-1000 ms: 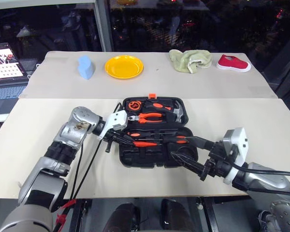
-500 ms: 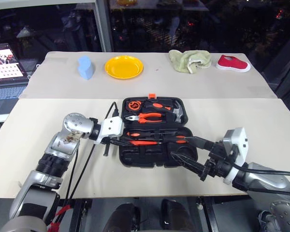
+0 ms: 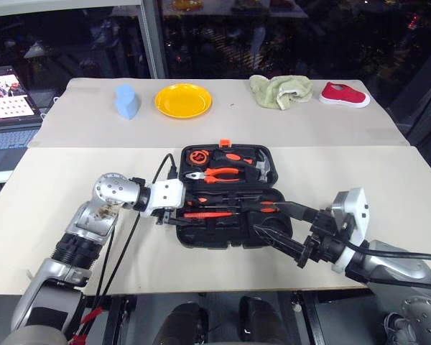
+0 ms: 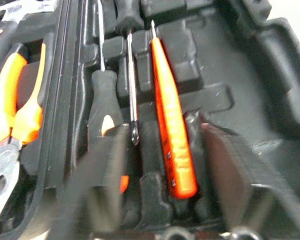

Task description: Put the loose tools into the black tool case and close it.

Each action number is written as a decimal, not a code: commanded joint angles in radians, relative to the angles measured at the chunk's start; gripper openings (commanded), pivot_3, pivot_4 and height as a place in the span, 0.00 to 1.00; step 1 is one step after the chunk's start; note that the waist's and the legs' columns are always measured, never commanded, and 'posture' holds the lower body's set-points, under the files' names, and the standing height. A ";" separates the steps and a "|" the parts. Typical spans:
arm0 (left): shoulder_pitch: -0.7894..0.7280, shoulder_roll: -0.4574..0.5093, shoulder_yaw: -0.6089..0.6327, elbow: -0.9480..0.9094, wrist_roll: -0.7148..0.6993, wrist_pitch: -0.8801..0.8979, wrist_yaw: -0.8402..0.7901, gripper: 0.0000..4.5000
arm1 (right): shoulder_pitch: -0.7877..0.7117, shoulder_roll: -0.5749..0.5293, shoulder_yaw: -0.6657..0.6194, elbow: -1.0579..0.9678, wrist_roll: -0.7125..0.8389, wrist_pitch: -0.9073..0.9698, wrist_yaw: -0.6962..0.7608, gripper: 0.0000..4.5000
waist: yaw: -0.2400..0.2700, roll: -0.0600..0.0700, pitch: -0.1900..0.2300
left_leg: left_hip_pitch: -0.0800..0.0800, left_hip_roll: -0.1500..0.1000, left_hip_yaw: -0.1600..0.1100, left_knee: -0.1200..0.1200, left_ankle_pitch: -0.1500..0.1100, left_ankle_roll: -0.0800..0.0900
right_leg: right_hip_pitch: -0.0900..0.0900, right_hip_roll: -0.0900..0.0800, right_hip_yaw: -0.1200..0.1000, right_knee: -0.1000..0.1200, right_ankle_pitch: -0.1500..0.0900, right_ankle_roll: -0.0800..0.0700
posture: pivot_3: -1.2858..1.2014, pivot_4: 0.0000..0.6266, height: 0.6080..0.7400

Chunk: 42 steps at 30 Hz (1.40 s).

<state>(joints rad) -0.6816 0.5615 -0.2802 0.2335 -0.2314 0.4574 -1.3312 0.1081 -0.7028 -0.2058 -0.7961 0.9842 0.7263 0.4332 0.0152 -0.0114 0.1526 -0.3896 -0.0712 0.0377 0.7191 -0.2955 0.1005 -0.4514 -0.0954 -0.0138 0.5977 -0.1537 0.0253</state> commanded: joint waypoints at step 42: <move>0.065 0.005 -0.028 0.002 0.095 -0.261 0.002 0.01 | -0.007 0.005 -0.011 -0.026 -0.003 -0.019 0.011 1.00 | 0.002 0.000 0.000 | 0.006 0.000 0.000 -0.004 -0.002 0.002 | 0.006 -0.003 0.000 -0.004 0.000 0.000 | 0.52 0.24 1.00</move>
<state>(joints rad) -0.6191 0.5691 -0.3003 0.2244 -0.1562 0.2200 -1.3378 0.1017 -0.7020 -0.2029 -0.7964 0.9757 0.7263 0.4455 0.0176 -0.0115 0.1523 -0.3839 -0.0708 0.0373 0.7155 -0.2978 0.1036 -0.4449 -0.0981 -0.0134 0.5940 -0.1537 0.0249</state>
